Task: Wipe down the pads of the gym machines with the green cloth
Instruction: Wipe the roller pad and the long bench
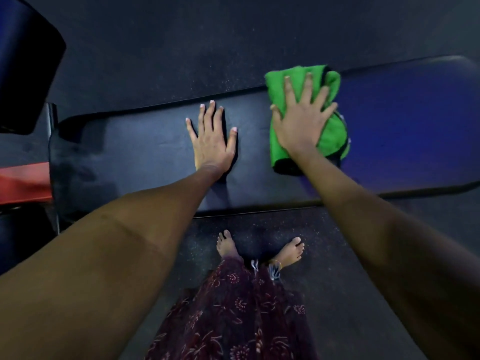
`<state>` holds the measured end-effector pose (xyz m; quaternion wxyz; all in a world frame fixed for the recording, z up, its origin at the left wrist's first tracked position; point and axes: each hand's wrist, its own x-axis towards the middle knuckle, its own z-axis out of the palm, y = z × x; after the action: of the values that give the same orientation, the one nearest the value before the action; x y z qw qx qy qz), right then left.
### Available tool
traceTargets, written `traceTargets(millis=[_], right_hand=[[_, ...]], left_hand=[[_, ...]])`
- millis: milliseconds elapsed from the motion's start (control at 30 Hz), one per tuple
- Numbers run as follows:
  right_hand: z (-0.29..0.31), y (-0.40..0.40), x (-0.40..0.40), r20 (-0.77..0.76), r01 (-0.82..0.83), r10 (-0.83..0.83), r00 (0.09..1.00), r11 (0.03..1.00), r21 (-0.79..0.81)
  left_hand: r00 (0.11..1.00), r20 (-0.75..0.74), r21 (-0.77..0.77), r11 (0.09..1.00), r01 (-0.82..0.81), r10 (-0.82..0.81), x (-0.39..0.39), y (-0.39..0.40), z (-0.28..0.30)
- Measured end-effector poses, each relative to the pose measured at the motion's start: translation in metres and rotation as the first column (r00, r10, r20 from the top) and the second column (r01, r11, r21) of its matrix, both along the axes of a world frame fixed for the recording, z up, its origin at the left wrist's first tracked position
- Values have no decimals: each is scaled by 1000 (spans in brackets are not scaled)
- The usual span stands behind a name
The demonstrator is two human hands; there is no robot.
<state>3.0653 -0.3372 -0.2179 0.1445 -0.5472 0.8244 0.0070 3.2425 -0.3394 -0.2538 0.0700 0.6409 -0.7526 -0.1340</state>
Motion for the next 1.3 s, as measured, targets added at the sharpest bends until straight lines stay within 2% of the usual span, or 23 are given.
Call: traceTargets(millis=[100,167,233,267,333,433,500,533,567,633,700,767,800,867,933,1000,1067,1100,1167,1233,1300], right_hand=[[-7,47,14,-36,-317,315,948,947,-56],[-11,87,-1,-68,-514,510,857,853,-92],[-13,113,-34,-81,-631,626,776,771,-86],[-13,117,-55,-82,-633,628,774,769,-89],[-11,111,-90,-97,-530,522,848,843,-92],[-1,76,-93,-60,-131,126,990,987,-94],[4,56,-63,-24,123,-125,992,991,-50],[5,52,-47,0,176,-176,984,984,-22],[5,54,-33,23,160,-160,987,987,-4],[0,78,-19,-5,-67,67,998,997,-35],[-6,111,-36,-84,-336,331,940,940,-51],[-9,135,-71,-91,-459,455,886,888,-32],[-8,142,-90,-104,-480,474,874,877,-37],[-6,138,-129,-124,-434,426,896,900,-40],[-1,117,-148,-97,-265,261,960,964,-30],[4,87,-139,-68,-32,29,997,998,-49],[7,62,-114,-32,157,-157,987,987,-17],[8,54,-100,-18,194,-194,981,981,7],[6,55,-78,-2,144,-144,990,989,34],[1,77,-70,-40,-63,63,997,998,-2],[-3,104,-84,-80,-313,309,948,949,-42]], left_hand=[[1000,3,-9,1000,5,-5,-1,0,0],[1000,7,-10,1000,5,-5,-1,1,0],[1000,18,-5,1000,6,-5,-1,1,1],[1000,28,-5,1000,8,-8,-1,1,1],[999,36,-2,1000,15,-15,-1,2,1],[999,31,-18,1000,7,-7,-2,3,0],[999,37,-7,999,-38,38,-6,3,1],[995,39,14,995,-94,94,-12,3,2],[986,37,45,986,-162,160,-23,2,5],[973,-3,96,969,-230,231,-51,1,10],[995,-67,103,992,-72,79,-81,3,13],[989,-16,84,986,146,-145,-100,9,12],[981,21,73,979,188,-190,-104,10,10],[984,51,60,984,168,-171,-103,11,6],[982,60,62,983,175,-178,-102,12,6],[978,77,81,979,187,-193,-104,11,7],[976,105,93,979,179,-189,-106,11,5],[975,120,93,980,178,-189,-105,11,5],[975,128,98,980,172,-184,-104,10,4],[976,121,87,982,168,-178,-103,11,3],[978,108,64,983,173,-179,-105,11,4]])
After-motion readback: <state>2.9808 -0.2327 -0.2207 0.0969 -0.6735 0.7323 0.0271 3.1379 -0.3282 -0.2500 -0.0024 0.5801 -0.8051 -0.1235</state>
